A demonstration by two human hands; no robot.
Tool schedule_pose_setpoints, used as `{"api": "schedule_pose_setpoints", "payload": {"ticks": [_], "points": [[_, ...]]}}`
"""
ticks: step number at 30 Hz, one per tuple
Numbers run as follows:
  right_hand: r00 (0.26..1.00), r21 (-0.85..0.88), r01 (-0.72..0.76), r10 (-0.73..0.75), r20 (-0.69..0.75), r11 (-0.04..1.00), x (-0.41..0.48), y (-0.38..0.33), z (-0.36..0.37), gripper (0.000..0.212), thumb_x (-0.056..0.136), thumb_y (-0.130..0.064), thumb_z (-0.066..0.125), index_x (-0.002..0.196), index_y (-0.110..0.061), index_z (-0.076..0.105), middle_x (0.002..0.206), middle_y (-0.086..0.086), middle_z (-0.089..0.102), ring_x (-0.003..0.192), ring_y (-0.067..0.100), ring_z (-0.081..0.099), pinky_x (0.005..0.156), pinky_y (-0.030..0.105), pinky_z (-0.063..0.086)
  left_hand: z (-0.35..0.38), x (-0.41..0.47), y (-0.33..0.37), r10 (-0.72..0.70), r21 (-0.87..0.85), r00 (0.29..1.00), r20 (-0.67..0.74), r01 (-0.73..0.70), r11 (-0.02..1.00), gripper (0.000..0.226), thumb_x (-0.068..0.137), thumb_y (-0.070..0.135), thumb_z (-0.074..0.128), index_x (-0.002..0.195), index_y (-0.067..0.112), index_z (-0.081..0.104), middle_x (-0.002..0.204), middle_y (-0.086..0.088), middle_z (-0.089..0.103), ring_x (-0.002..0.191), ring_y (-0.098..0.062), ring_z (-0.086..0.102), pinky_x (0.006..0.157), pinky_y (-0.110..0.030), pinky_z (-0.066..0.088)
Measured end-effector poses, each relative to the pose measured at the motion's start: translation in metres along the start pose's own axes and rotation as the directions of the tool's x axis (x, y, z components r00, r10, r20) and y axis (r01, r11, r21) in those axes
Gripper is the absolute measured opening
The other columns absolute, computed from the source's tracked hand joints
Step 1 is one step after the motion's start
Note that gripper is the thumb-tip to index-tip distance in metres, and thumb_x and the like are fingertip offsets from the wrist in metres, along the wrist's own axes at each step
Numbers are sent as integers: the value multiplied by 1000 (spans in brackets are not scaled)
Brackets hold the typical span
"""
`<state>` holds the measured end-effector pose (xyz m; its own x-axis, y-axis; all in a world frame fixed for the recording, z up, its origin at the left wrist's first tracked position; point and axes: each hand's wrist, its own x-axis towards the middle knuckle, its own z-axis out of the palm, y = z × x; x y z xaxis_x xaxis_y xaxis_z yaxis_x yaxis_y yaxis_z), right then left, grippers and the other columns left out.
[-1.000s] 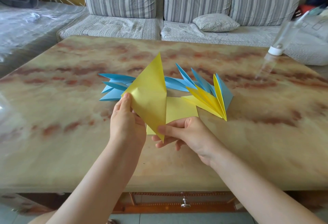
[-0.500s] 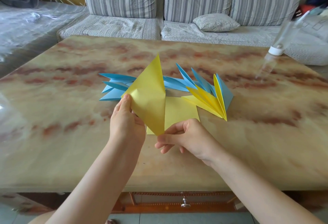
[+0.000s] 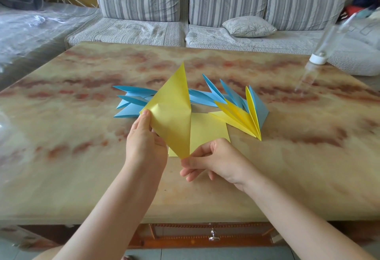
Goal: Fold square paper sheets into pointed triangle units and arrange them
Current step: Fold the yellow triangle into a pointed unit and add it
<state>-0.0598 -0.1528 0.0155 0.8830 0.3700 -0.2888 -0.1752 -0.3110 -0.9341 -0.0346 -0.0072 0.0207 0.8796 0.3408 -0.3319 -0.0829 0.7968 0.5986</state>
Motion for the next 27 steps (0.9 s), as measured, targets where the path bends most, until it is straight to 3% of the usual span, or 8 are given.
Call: {"api": "schedule_pose_setpoints", "payload": {"ticks": [3,6,8,11,16,22,24,27], "points": [[1000,-55,-5,6,17,998,-2,-3,-3,28,80,-29,75,79,-1,69,80,7,76,74,17,71,48,20,38,1,-2,2,70,45,997,34,-71,996,13,100,15,47,95,12,58,81,3,64,57,0,62,60,-13,52],[997,-51,18,-22,-69,999,-1,-7,-7,38,76,-35,76,93,-2,68,79,7,74,72,14,70,48,20,42,4,-6,3,121,76,991,61,-126,989,14,101,15,46,93,12,58,80,2,65,58,-1,62,58,-14,52],[985,15,83,-80,-151,996,1,-11,-12,42,70,-41,74,98,-9,68,87,4,73,77,14,70,55,23,48,5,-10,-1,96,70,993,63,-100,993,14,100,15,46,93,12,58,80,2,65,56,0,62,57,-14,52],[957,248,216,-154,-248,944,7,-15,-14,45,66,-39,71,102,-11,69,93,2,73,83,16,69,76,32,55,4,-14,-8,55,75,997,58,-60,995,12,100,15,46,96,12,57,82,2,64,56,-1,62,57,-15,52],[885,390,305,-107,-453,869,14,-14,-9,9,82,-12,71,90,-9,73,85,6,74,75,17,69,72,24,57,6,-22,-15,75,107,994,74,-83,991,15,101,16,45,90,16,55,79,4,66,60,0,64,59,-15,52],[824,446,373,-70,-562,813,16,-16,-10,5,82,-8,72,83,-13,73,76,1,73,68,14,66,64,19,55,3,-17,-21,-52,183,992,115,30,983,12,100,18,46,99,17,58,95,2,69,81,-8,66,71,-22,54],[792,406,386,-72,-606,829,18,-15,-12,6,81,-9,73,87,-11,73,79,1,72,74,14,65,69,20,55,0,-14,-22,-116,241,987,113,86,967,12,99,18,48,100,15,60,98,0,70,82,-10,66,71,-24,52],[730,278,403,-123,-672,872,21,-12,-20,5,80,-10,75,83,-14,73,79,-1,72,78,13,65,80,27,54,0,-14,-19,-127,343,987,102,85,936,10,95,11,52,88,11,59,88,-2,66,79,-15,64,73,-28,55]]}}
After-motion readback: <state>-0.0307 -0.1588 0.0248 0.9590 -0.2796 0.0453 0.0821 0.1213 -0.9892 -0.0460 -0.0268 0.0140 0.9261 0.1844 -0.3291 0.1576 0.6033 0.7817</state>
